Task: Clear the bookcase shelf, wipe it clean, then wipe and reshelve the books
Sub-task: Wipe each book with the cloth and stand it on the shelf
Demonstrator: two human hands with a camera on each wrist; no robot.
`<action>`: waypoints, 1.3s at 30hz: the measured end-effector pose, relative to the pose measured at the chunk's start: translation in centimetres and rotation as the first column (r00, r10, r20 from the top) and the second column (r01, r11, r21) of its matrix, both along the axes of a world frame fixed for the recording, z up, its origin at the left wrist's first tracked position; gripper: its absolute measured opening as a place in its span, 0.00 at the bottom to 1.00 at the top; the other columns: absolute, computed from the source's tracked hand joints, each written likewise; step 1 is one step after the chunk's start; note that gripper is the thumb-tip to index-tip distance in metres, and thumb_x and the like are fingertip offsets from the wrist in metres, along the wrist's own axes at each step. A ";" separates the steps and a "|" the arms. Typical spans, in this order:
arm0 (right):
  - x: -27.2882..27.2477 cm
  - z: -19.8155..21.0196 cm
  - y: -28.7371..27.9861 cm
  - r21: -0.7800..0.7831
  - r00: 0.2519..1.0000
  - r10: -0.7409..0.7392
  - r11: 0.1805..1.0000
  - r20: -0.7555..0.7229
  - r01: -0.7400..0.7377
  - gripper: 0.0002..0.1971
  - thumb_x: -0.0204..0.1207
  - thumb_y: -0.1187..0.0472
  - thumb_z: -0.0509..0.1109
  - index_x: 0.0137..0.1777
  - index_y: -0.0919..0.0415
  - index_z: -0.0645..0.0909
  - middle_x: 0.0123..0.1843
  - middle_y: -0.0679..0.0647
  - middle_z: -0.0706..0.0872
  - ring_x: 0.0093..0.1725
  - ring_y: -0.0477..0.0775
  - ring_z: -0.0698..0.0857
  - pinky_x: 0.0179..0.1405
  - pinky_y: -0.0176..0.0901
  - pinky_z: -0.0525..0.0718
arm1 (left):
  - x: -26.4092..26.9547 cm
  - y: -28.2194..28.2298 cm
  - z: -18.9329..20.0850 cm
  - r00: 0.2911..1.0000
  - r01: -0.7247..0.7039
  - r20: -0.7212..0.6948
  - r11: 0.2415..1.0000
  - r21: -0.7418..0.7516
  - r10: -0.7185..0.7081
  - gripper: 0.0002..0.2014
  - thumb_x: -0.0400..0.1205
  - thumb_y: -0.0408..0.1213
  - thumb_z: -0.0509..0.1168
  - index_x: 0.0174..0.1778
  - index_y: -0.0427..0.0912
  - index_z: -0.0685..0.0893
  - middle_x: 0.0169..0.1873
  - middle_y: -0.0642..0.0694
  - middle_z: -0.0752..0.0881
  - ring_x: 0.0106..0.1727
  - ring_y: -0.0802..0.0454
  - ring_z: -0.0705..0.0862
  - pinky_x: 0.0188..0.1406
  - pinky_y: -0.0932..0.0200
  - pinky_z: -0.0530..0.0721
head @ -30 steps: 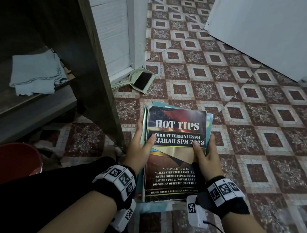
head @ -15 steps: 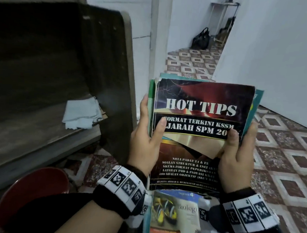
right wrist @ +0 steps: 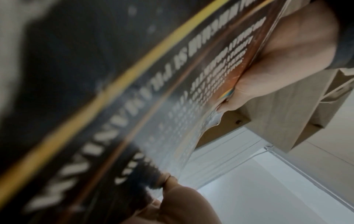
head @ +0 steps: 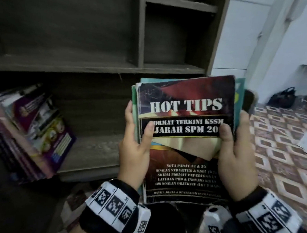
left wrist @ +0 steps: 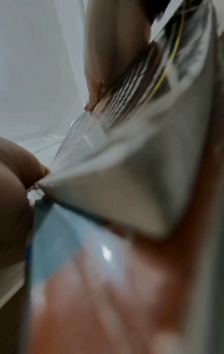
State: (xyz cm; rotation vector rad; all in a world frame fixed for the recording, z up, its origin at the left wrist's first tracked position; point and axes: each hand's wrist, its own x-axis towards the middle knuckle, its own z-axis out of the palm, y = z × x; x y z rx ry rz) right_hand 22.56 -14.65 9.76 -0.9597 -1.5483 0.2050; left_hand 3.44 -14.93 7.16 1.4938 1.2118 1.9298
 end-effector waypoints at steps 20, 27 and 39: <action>-14.3 -18.9 24.9 -0.891 0.946 0.256 0.450 0.200 0.067 0.19 0.87 0.53 0.58 0.67 0.65 0.78 0.65 0.62 0.84 0.64 0.62 0.82 0.62 0.46 0.77 | -14.9 15.5 -19.0 0.993 -0.029 0.052 0.634 -0.773 0.109 0.36 0.83 0.42 0.67 0.83 0.63 0.55 0.78 0.55 0.67 0.77 0.45 0.71 0.76 0.45 0.70; -14.7 -19.9 28.8 -0.889 0.930 0.243 0.432 0.275 0.150 0.16 0.83 0.54 0.64 0.62 0.65 0.82 0.59 0.62 0.87 0.57 0.61 0.85 0.56 0.46 0.81 | -17.1 20.2 -22.1 0.948 0.116 0.268 0.602 -0.790 0.169 0.35 0.77 0.32 0.72 0.79 0.55 0.68 0.71 0.47 0.81 0.62 0.43 0.85 0.63 0.39 0.83; -12.6 -17.8 29.2 -0.662 0.710 0.211 0.602 0.672 0.447 0.15 0.79 0.56 0.64 0.57 0.63 0.86 0.58 0.61 0.86 0.57 0.61 0.85 0.53 0.44 0.83 | -16.3 19.3 -19.6 0.992 -0.111 -0.124 0.524 -0.845 0.011 0.32 0.83 0.41 0.65 0.83 0.50 0.63 0.76 0.47 0.73 0.54 0.51 0.86 0.56 0.58 0.87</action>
